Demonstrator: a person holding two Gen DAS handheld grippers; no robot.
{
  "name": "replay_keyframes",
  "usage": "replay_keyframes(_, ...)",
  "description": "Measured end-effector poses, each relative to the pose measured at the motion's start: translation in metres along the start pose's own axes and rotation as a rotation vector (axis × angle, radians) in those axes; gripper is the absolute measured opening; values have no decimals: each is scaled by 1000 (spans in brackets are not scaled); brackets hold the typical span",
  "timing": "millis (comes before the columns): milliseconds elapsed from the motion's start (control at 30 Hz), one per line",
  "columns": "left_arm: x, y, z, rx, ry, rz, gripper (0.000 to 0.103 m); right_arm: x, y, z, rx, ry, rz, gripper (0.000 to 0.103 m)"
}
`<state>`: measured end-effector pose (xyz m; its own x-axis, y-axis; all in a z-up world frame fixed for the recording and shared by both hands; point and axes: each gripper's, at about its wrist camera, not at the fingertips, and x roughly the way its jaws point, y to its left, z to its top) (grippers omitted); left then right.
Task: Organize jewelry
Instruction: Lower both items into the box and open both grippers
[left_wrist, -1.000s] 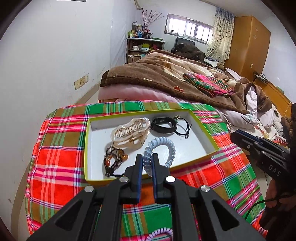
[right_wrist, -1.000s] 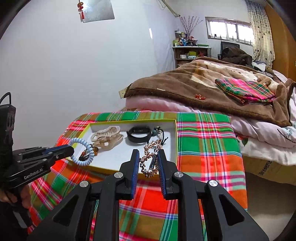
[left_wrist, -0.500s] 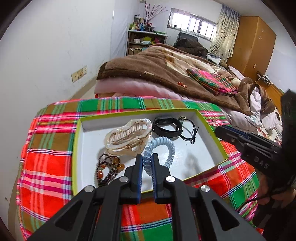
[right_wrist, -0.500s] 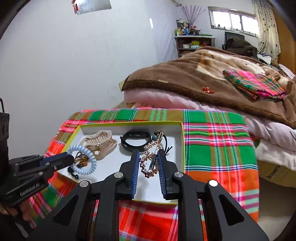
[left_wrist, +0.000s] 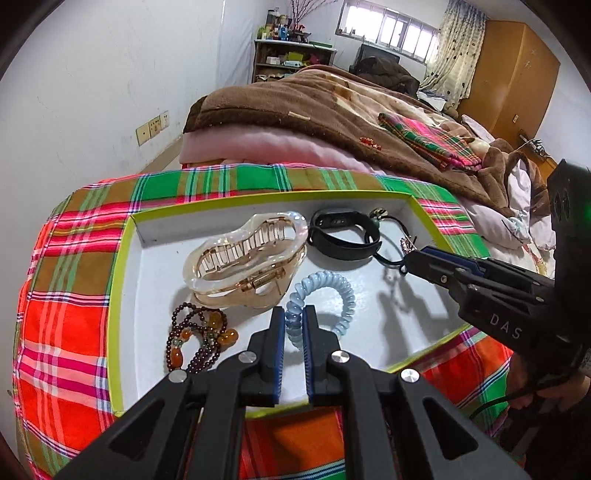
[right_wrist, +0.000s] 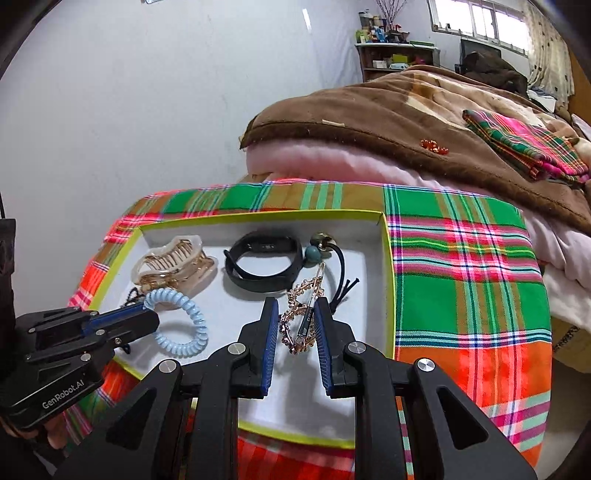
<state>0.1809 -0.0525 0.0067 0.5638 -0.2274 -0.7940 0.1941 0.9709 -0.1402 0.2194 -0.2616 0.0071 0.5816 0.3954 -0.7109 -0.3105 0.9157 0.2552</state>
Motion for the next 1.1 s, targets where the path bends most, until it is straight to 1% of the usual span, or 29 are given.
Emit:
replay_keyframes(333,13,3,-2,-10,32,5,10,8,1,0,-31,4,-44,20)
replay_keyframes(433,18,6,-1,-22,44,3,10,10,4,-1,-55,0,-71,20)
replay_keyframes(700,17,6,-2,-25,44,3,10,13,4,0,-76,-4,-95,21)
replay_keyframes(767,16,6,-2,-29,42,2,10,15,4,-1,-76,2,-88,21)
replay_keyframes(867,17,7,-2,-33,42,4,12,15,5,-2,-76,-3,-98,21)
replay_keyframes(1000,17,7,-3,-34,47,11,17,14,4,-2,-72,-4,-96,21)
replay_keyframes(1100,17,7,-4,-36,47,9,19,14,3,-3,-70,-1,-101,21)
